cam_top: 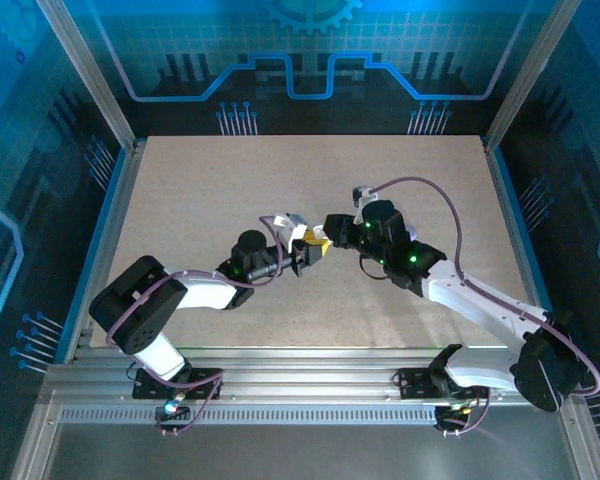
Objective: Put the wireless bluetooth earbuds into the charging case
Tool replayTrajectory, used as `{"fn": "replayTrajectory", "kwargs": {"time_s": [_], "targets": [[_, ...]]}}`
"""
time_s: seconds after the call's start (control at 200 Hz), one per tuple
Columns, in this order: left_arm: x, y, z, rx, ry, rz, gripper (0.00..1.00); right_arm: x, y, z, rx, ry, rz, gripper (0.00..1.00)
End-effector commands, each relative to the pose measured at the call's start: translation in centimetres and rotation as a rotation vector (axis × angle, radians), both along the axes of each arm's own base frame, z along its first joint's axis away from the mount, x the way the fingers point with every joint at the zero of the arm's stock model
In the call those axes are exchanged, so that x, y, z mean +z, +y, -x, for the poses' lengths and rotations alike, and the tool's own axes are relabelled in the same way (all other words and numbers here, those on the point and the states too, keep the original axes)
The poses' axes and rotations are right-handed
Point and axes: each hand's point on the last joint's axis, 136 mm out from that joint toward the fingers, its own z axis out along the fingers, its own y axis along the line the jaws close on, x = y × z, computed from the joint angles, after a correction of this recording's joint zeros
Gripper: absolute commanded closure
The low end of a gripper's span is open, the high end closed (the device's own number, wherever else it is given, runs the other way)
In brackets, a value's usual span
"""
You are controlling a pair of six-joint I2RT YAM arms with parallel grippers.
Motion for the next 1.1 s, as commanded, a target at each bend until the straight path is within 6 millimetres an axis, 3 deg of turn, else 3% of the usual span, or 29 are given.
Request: {"fn": "replayTrajectory", "kwargs": {"time_s": [0.0,0.235,1.096], "targets": [[1.9,-0.9,0.9,-0.054,-0.112,0.037,0.85,3.2,0.2,-0.1,0.044,-0.137,-0.037,0.78],[3.0,-1.0,1.0,-0.054,-0.155,0.048,0.85,4.0,0.1,0.6,0.068,-0.192,-0.040,0.78],[5.9,-0.7,1.2,-0.039,-0.214,0.106,0.84,1.3,-0.6,0.7,0.051,-0.158,0.016,0.78]]}}
